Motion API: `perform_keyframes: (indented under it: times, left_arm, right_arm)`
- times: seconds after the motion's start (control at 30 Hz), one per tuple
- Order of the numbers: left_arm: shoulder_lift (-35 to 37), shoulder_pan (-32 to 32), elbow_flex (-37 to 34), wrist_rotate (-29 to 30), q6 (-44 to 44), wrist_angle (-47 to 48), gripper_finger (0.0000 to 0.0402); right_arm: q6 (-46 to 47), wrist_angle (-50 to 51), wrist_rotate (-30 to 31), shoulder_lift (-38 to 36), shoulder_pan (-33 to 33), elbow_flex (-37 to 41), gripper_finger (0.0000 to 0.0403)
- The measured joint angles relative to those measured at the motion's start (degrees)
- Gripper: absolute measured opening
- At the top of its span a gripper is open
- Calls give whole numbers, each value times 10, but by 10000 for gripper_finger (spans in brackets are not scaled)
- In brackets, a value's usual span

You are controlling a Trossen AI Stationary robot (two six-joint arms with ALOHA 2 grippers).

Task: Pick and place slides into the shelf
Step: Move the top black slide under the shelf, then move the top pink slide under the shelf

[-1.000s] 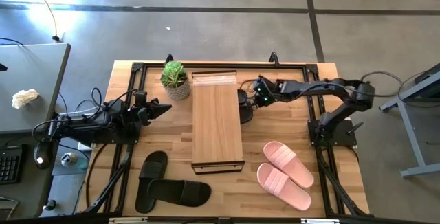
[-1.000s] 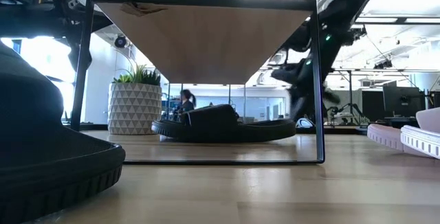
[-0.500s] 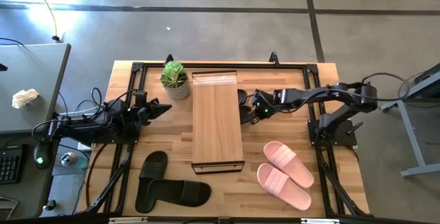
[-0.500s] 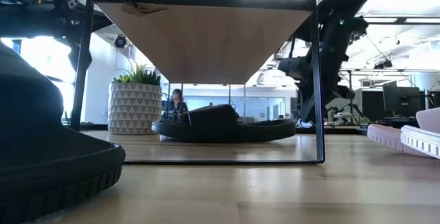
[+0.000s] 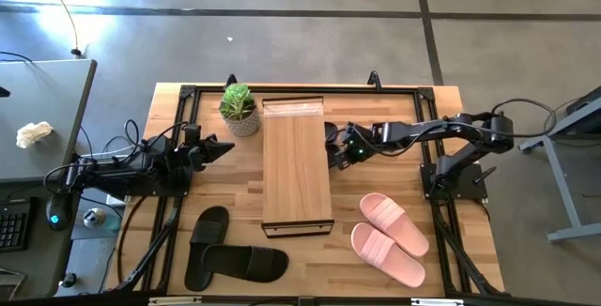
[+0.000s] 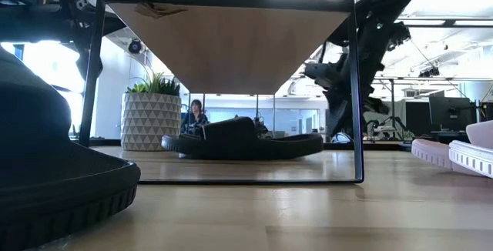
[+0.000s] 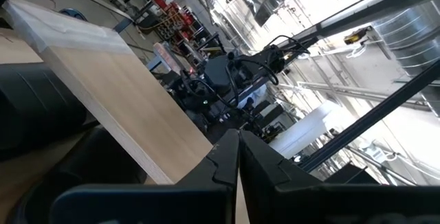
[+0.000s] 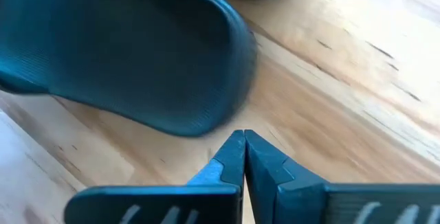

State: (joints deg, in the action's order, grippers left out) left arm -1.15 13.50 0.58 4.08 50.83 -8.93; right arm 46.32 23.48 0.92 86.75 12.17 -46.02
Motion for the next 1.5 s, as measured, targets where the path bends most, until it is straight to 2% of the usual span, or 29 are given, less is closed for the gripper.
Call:
perform_keyframes:
  times: [0.17, 0.33, 0.43, 0.6, 0.7, 0.8, 1.0, 1.13, 1.5]
  left_arm:
    - [0, 0, 0, 0, 4, 0, 3]
    - [0, 0, 0, 0, 6, -1, 3]
    - [0, 0, 0, 0, 5, -3, 3]
    - [0, 0, 0, 0, 5, -3, 3]
    - [0, 0, 0, 0, 4, -3, 3]
    - [0, 0, 0, -7, -5, -3, 3]
    - [0, 0, 0, -9, -17, 0, 3]
    - [0, 0, 0, -18, -17, 0, 3]
    - [0, 0, 0, -16, -11, 1, 3]
  right_arm:
    - [15, 60, -9, -60, -12, 0, 0]
    - [51, 109, -29, -167, -39, 0, 0]
    - [81, 121, -64, -232, -64, 0, 0]
    - [180, 115, -159, -325, -116, 0, 0]
    - [265, 102, -172, -366, -159, 0, 0]
    - [311, 86, -159, -393, -207, 0, 0]
    - [371, 110, -104, -407, -301, 0, 0]
    - [373, 138, -78, -390, -360, 0, 0]
    - [296, 257, -14, -313, -533, 0, 0]
